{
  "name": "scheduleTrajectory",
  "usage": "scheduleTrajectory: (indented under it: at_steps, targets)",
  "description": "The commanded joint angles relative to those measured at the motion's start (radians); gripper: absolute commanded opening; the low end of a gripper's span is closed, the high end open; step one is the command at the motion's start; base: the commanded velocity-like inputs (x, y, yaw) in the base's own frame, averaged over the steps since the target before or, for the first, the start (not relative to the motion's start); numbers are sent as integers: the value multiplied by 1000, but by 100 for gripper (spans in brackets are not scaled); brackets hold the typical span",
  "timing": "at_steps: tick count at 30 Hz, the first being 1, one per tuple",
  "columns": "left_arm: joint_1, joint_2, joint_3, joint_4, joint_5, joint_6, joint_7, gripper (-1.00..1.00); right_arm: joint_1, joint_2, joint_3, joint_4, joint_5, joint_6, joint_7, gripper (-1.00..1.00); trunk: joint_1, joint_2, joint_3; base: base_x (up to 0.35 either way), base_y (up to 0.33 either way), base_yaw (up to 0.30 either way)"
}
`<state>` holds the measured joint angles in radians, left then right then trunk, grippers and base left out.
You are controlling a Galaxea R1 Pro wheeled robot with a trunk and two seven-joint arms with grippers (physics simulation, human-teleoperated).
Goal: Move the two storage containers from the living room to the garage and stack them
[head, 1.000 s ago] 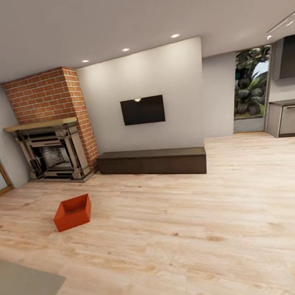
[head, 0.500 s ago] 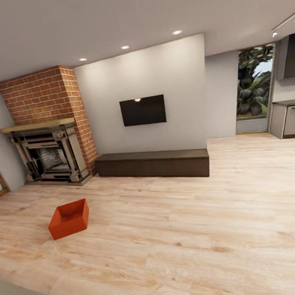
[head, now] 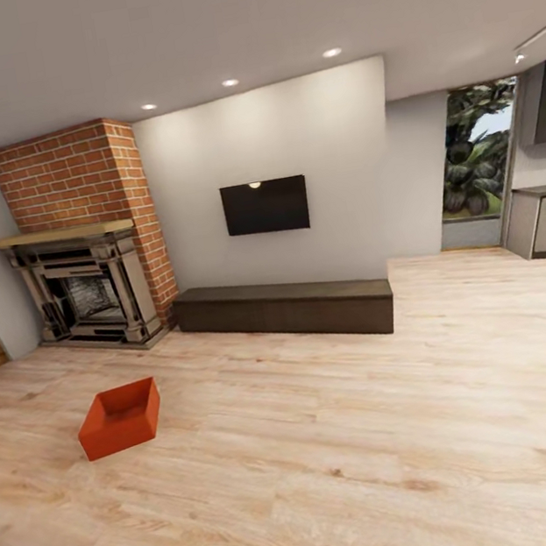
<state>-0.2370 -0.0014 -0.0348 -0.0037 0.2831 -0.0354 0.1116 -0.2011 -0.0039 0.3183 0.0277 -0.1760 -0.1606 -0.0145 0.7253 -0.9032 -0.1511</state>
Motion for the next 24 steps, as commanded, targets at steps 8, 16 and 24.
scheduleTrajectory:
  at_steps: [8, 16, 24]
  targets:
    - [-1, 0, -4, 1, 7, -4, 2, 100, -1, -2, 2, 3, -17, -8, -1, 100, 1, -1, -1, 322, 0, 0]
    - [-1, 0, -4, 1, 7, -4, 2, 100, -1, -10, 5, 3, -8, -7, -1, 100, 1, -1, -1, 322, 0, 0]
    - [-1, 0, -4, 1, 7, -4, 2, 100, -1, -10, 8, 3, -5, -7, -1, 100, 1, -1, -1, 322, 0, 0]
